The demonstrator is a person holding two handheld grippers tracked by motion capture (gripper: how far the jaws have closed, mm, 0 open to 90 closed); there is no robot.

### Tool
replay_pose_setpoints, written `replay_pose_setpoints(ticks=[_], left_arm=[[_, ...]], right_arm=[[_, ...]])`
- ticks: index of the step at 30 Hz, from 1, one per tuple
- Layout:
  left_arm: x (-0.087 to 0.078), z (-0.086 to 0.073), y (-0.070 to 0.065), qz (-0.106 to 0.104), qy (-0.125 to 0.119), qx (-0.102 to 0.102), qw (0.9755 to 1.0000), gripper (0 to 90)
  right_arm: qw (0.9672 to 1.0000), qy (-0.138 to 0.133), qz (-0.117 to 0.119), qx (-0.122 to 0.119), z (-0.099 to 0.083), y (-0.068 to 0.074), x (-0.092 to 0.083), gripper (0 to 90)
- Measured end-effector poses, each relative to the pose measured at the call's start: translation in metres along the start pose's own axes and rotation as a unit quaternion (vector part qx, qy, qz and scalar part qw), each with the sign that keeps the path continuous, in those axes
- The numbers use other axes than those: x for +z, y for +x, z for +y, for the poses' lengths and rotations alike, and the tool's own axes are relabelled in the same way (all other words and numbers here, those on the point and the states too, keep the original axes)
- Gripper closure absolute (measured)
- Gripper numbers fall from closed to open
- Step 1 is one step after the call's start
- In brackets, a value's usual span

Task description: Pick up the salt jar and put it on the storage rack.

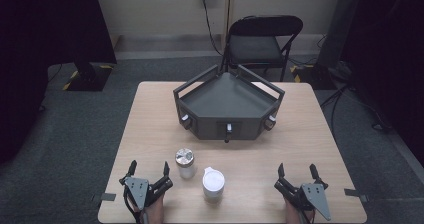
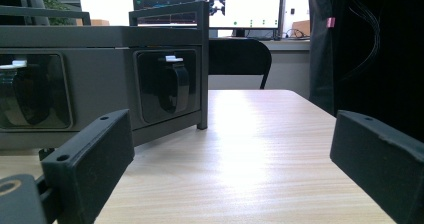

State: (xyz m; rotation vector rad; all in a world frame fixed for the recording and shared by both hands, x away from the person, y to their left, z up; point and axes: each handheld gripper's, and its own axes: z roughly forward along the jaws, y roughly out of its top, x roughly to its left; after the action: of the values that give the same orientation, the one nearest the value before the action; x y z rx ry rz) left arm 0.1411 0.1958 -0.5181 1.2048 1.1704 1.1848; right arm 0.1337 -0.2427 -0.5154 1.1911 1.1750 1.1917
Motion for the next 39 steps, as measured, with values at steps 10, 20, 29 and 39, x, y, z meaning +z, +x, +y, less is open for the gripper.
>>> replay_pose_setpoints(ticks=[10,20,29,39], left_arm=[[-0.001,-0.001,0.002,-0.001,-0.006,-0.01,0.9999,0.0],[-0.008,0.011,0.006,-0.036,-0.035,-0.029,0.9983,0.0],[0.003,0.027,0.001,-0.071,-0.031,-0.037,0.9963,0.3],[0.017,0.039,-0.001,-0.116,-0.01,-0.027,0.9928,0.3]], right_arm=[[1.0,0.0,-0.001,0.0,0.0,0.0,0.0,2.3],[1.0,0.0,-0.002,0.0,0.0,0.001,0.0,2.3],[1.0,0.003,-0.002,-0.001,0.001,0.001,0.001,2.2],[1.0,0.002,-0.003,-0.001,0.001,0.001,0.0,2.2]])
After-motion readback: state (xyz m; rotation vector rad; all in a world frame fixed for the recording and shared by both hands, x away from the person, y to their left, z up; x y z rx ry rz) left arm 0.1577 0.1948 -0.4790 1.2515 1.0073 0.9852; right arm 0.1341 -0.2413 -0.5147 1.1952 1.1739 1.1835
